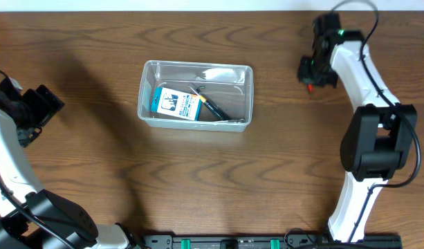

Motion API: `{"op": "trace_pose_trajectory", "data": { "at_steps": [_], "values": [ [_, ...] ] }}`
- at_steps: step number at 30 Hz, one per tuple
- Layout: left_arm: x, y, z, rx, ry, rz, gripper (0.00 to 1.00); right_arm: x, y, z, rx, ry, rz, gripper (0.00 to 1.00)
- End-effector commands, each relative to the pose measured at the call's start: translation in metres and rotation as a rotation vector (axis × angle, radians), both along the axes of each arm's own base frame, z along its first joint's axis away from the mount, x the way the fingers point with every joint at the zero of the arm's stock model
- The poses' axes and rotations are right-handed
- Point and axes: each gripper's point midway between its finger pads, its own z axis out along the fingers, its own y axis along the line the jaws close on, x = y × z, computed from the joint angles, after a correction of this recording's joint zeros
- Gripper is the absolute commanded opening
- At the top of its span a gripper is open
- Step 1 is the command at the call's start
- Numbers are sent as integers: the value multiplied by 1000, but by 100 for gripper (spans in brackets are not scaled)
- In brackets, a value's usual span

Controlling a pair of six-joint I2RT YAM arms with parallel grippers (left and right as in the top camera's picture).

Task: Pack container
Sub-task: 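Lift the pliers and carry them left over the container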

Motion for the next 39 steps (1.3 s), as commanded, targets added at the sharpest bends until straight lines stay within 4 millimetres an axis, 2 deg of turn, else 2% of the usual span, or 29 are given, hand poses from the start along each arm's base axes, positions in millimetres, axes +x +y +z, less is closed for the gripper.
{"op": "trace_pose_trajectory", "data": {
  "at_steps": [1,5,8,13,18,22,28,34,39],
  "values": [
    [1,0,6,21,-10,-18,90,21,9,40,-10,-97,81,3],
    [1,0,6,21,-10,-18,91,35,31,80,-15,-184,198,4],
    [1,0,6,21,-10,-18,90,39,57,108,-33,-241,319,4],
    [1,0,6,21,-10,-18,91,32,118,149,-56,-329,538,2],
    [1,0,6,21,-10,-18,91,14,179,169,-58,-385,713,1],
    [1,0,6,21,-10,-18,90,-5,221,170,-45,-389,810,1],
    [1,0,6,21,-10,-18,90,-34,264,166,-56,-382,980,1],
    [1,0,6,21,-10,-18,90,-55,287,147,-57,-332,1060,1],
    [1,0,6,21,-10,-18,91,-66,297,110,-61,-265,1096,1]
  ]
}}
